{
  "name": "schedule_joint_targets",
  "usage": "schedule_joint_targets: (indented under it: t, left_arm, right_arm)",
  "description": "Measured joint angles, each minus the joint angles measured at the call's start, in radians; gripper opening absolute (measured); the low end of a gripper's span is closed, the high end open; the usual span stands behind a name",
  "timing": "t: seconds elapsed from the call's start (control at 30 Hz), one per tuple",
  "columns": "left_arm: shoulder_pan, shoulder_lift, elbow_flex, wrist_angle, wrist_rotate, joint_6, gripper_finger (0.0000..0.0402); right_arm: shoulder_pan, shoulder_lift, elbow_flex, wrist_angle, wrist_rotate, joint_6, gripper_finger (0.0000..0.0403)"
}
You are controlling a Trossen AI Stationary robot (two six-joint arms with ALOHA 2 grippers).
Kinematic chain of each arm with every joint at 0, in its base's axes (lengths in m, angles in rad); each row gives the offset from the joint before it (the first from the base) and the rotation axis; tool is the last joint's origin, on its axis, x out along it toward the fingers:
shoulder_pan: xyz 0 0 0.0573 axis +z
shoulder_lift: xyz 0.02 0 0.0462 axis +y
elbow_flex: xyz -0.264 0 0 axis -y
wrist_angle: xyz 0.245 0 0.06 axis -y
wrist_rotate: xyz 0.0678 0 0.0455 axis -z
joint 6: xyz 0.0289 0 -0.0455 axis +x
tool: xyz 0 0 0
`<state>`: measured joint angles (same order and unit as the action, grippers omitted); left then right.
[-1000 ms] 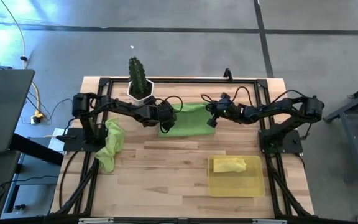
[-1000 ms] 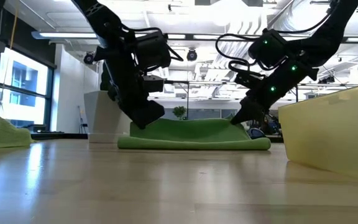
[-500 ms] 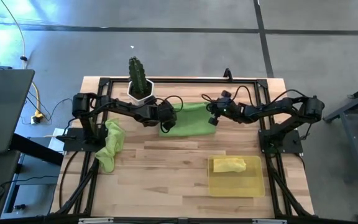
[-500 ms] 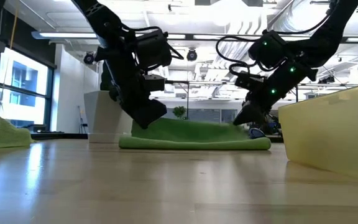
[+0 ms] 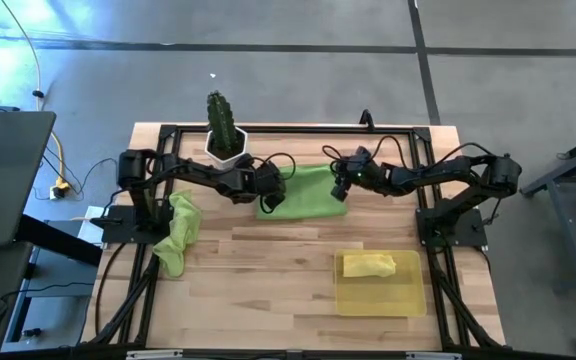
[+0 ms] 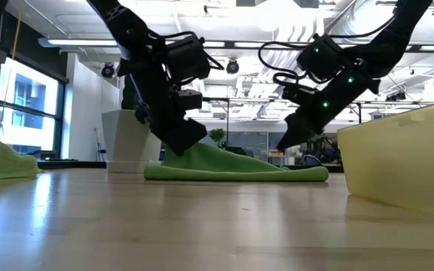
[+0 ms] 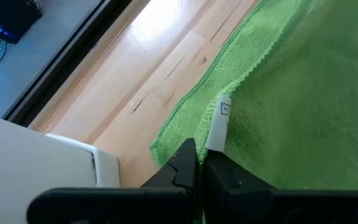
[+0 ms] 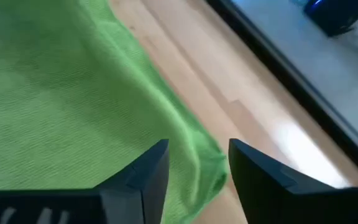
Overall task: Roll microfiber towels into tight, uniform cylinder then place into a basket
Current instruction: Fold the green towel
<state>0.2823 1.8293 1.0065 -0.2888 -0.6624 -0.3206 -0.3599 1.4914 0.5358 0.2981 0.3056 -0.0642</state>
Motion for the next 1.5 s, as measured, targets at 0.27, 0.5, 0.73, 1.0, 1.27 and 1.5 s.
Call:
schedule_joint_targets:
  t: [0.27, 0.5, 0.73, 1.0, 1.27, 1.5]
  left_arm:
    - [0.0, 0.044, 0.0, 0.009, -0.027, -0.036, 0.0]
    - [-0.001, 0.044, -0.001, 0.026, -0.068, -0.03, 0.0028]
    - [-0.006, 0.044, -0.001, 0.024, -0.069, -0.026, 0.012]
    - [-0.049, 0.024, -0.001, 0.045, -0.038, 0.006, 0.016]
    - [-0.085, 0.028, 0.0, 0.049, 0.326, -0.07, 0.0145]
    - [-0.115, 0.029, -0.001, 0.047, 0.377, -0.073, 0.013]
  right_arm:
    - [0.0, 0.021, 0.0, -0.023, -0.078, 0.042, 0.0133]
    - [0.0, 0.127, 0.0, 0.009, -0.083, 0.06, 0.0133]
    - [0.0, 0.23, 0.003, 0.131, -0.071, 0.059, 0.0133]
    - [-0.002, 0.237, 0.003, 0.143, -0.065, -0.008, 0.0133]
    - [-0.02, 0.235, -0.001, 0.179, 0.078, -0.171, 0.0133]
    - [0.039, 0.08, -0.001, 0.092, 0.027, 0.044, 0.0133]
